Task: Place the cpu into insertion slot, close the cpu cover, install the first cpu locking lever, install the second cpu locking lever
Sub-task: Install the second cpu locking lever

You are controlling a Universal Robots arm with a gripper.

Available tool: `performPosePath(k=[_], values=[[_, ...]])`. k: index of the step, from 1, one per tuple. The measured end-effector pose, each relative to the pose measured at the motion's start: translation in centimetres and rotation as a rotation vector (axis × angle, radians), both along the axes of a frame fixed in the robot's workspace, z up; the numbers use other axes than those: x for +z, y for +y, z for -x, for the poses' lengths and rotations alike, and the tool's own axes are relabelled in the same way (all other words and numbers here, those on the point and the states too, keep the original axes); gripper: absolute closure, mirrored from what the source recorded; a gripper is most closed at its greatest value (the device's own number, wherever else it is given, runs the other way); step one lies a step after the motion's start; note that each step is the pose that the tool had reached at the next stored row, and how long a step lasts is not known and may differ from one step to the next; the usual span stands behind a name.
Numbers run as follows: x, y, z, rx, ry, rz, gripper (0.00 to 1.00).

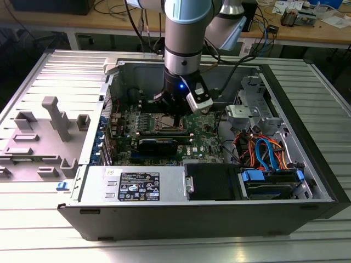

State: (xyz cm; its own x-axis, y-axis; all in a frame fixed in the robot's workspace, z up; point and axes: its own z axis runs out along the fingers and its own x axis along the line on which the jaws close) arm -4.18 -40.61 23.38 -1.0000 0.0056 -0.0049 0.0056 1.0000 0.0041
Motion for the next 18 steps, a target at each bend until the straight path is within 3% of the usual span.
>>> performPosePath(k=[6, 18], values=[[0.17, -0.53, 0.71, 0.000, 0.0000, -0.0024, 0.89], [0.17, -0.56, 0.91, 0.000, 0.0000, -0.0032, 0.89]])
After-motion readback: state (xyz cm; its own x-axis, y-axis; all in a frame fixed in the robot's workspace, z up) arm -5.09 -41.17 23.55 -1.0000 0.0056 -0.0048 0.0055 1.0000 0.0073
